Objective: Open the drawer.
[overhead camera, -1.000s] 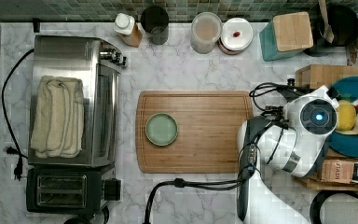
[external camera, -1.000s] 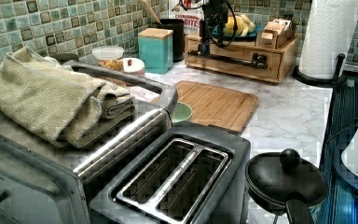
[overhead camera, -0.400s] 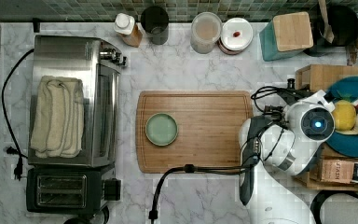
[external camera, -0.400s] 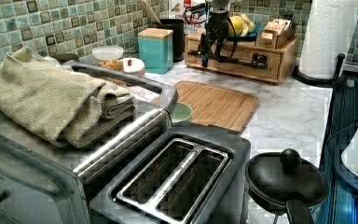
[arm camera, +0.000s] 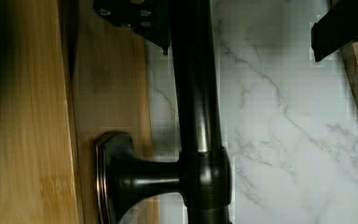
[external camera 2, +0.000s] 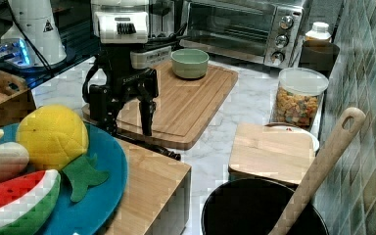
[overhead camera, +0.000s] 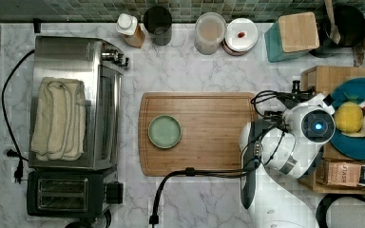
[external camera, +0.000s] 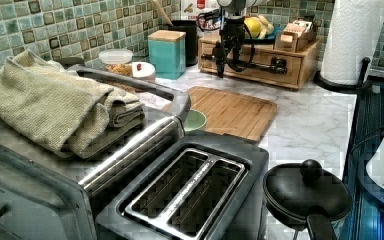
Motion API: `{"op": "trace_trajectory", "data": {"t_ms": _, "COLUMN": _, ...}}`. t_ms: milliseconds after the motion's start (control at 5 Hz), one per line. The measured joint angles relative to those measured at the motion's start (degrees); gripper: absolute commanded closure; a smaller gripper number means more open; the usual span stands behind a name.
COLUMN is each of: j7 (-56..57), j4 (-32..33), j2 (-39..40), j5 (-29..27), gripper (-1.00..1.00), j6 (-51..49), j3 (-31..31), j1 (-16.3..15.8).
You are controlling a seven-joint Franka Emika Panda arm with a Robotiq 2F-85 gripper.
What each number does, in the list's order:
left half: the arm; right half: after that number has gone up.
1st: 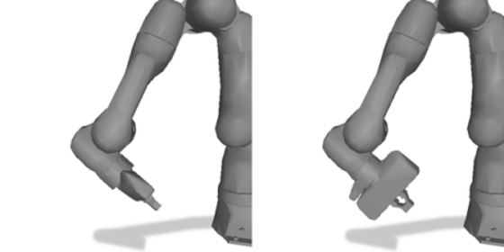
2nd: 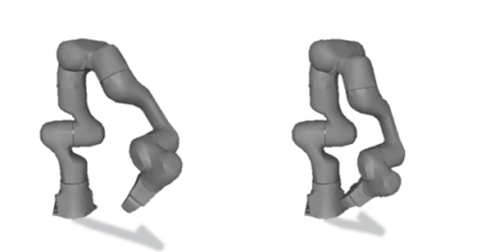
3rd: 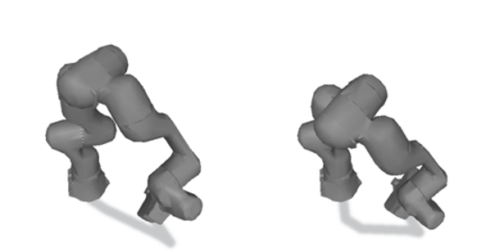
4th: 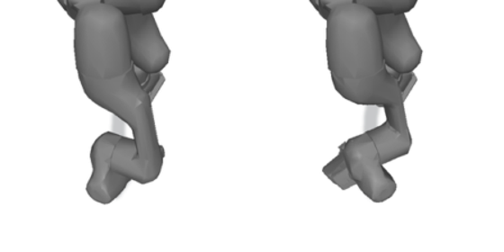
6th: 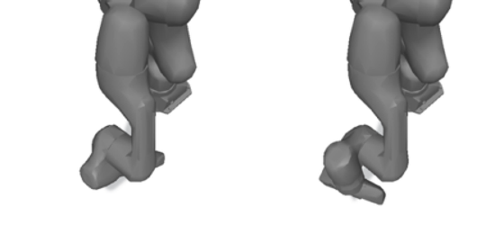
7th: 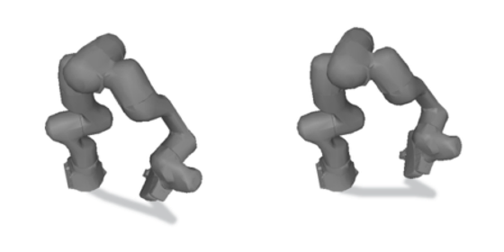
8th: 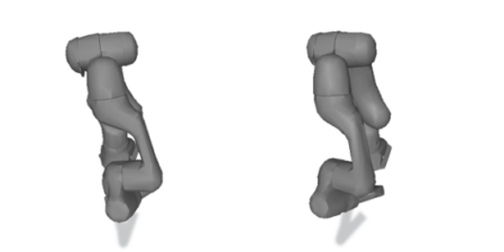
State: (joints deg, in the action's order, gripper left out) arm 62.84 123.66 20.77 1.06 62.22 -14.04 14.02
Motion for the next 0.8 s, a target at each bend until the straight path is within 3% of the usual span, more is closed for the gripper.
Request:
{"op": "trace_trajectory", "data": {"t_ms": 600, "j7": 0.06, "j4": -1.23, "j2": 0.32, "j5": 0.0, "gripper": -1.0, "j6": -3.25, "j3": 0.87, "j1": 0.85}}
{"op": "trace_trajectory", "data": {"t_ms": 800, "j7": 0.06, "j4": -2.13, "j2": -0.14, "j5": -2.89, "gripper": -1.0, "j6": -6.52, "j3": 2.13, "j1": 1.62}}
